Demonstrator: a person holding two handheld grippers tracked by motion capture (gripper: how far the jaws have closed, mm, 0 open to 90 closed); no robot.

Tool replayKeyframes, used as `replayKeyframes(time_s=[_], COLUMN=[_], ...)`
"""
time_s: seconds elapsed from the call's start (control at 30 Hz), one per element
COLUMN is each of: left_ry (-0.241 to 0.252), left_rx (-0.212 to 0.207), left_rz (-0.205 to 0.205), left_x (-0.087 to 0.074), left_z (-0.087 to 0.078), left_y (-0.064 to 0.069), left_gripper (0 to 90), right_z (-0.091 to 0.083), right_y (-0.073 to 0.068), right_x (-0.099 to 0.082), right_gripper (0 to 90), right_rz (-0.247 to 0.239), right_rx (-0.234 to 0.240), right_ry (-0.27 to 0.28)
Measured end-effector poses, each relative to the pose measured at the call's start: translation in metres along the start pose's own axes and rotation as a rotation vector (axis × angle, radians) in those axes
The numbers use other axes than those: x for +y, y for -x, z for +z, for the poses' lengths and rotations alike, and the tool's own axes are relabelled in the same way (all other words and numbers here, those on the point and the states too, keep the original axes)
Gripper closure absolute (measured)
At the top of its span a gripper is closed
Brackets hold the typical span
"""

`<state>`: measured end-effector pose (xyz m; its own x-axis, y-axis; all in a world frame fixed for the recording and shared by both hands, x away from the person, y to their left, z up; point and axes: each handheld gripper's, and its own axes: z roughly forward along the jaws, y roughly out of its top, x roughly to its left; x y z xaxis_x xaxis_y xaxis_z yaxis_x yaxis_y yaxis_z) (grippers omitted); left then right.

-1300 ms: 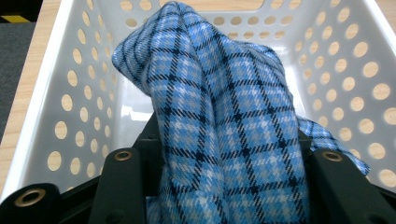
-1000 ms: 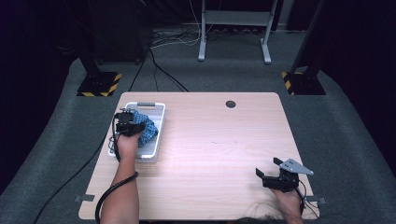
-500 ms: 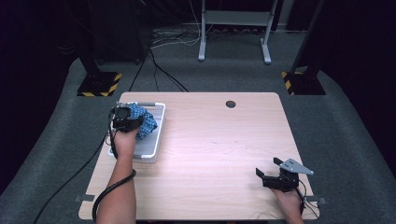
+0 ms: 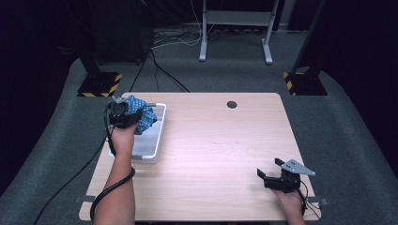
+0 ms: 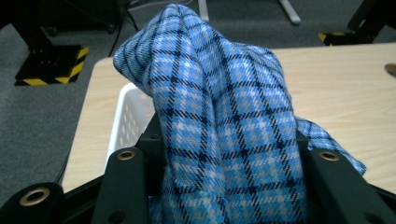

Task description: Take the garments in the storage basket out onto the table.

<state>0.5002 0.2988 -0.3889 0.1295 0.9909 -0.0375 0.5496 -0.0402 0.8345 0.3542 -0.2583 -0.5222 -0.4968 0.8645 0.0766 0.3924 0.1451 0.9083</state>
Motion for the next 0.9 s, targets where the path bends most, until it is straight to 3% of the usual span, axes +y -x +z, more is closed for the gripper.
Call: replayKeyframes(time_s=[0.3,0.9], left_ry=[0.066,0.102], left_rx=[0.001,-0.019], left_rz=[0.007,0.007], left_x=[0.007,0.01], left_z=[-0.017,-0.02], left_y=[0.005,0.021], left_gripper=[51.6,52.0], right_z=[0.0,0.0], right_y=[0.0,0.0], right_x=[0.0,0.0], right_gripper=[6.6,6.6], right_rz=[0.003,0.003], right_rx=[0.001,0.004], right_ry=[0.001,0.004])
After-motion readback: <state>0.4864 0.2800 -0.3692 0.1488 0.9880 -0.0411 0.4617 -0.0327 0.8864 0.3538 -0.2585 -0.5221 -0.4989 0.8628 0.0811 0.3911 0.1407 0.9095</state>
